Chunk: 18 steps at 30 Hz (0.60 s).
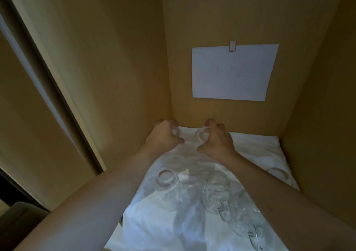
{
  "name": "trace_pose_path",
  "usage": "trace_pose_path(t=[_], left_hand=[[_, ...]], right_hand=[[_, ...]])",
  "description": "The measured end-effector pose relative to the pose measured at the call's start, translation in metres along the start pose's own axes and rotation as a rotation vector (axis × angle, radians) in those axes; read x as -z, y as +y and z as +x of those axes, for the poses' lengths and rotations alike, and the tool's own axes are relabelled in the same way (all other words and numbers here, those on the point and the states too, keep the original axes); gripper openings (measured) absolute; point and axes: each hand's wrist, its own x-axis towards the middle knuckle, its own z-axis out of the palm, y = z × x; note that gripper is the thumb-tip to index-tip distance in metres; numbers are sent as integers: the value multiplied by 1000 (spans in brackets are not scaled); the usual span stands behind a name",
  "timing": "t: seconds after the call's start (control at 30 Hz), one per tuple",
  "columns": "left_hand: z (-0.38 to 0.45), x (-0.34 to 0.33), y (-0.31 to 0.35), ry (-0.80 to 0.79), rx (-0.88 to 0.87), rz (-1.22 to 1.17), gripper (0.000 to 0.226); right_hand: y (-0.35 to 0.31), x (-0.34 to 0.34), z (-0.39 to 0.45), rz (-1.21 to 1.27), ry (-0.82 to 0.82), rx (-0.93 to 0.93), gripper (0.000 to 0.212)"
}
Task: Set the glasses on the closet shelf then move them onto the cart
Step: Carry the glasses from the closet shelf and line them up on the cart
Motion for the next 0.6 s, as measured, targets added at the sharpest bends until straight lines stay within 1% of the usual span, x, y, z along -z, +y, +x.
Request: trace_pose_path(t=[0.1,0.17,0.27,0.37,0.5,0.53,0.57,0.6], left_hand=[[-6,9,13,117,-8,-65,64],[-11,15,22,193,10,-142,66],[-20,26,33,288,75,-328,71],[-32,38,43,283,86,-510,82],[-58,47,49,258,64,-573,85],[-63,47,49,234,63,-588,81],[-70,48,48,209,59,-627,70],[-76,47,46,189,65,-678,53]], right_hand=[[-4,13,-5,98,178,-98,93],[-5,20,-11,155,269,-140,98],[-7,30,-22,260,399,-158,92],[-13,38,-37,338,516,-192,88],[-25,42,-67,382,630,-276,90],[-27,42,-73,399,643,-309,90],[-30,43,-81,423,658,-337,89],[-33,43,-88,452,667,-363,88]])
